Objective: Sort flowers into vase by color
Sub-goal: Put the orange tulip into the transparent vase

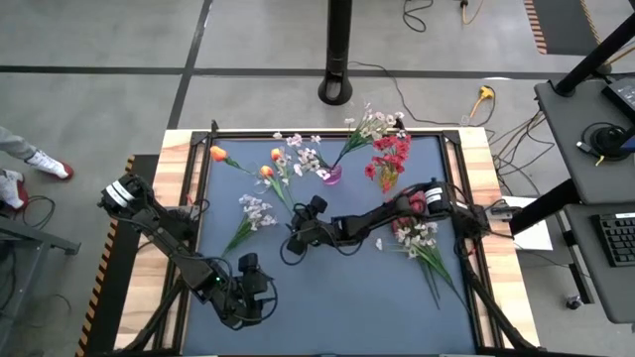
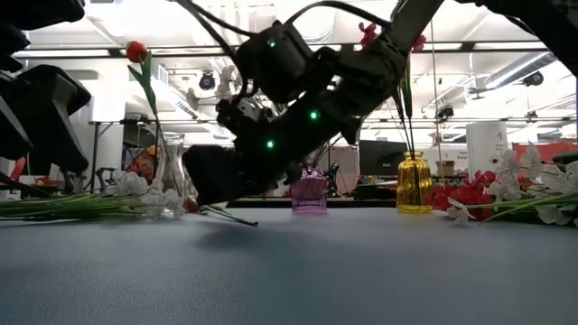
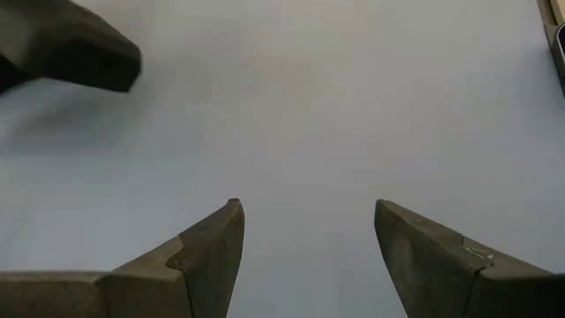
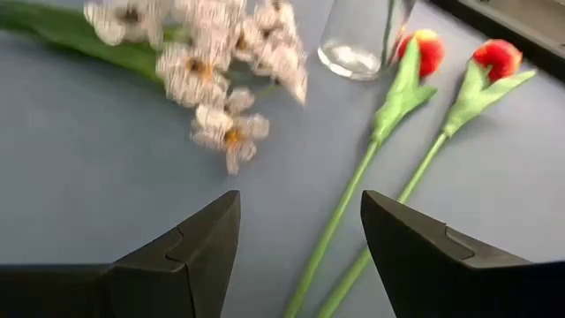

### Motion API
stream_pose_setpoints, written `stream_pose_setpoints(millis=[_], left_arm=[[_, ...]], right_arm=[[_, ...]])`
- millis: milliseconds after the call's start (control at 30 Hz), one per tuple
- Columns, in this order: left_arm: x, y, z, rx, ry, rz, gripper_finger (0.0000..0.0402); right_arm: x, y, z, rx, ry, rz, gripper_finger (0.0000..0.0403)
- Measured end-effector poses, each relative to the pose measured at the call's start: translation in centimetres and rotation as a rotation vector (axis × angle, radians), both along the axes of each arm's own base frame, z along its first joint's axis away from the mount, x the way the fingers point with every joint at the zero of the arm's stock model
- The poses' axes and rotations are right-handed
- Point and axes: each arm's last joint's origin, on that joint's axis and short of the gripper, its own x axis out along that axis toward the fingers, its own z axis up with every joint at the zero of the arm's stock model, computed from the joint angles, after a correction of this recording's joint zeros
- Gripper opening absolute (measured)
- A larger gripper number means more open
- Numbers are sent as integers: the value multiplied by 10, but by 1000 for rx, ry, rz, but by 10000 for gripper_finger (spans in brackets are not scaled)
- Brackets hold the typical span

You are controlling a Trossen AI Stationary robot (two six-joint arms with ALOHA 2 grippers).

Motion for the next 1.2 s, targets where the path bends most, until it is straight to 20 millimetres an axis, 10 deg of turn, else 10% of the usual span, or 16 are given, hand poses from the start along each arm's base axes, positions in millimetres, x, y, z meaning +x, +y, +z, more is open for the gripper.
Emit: stream_pose_setpoints(millis=[867, 1200], left_arm=[[0, 1, 0, 16, -13, 12, 237], [2, 2, 1, 82, -71, 46, 237]], right_arm=[[-3, -2, -17, 49, 69, -25, 21], [-8, 9, -8, 9, 104, -20, 9]])
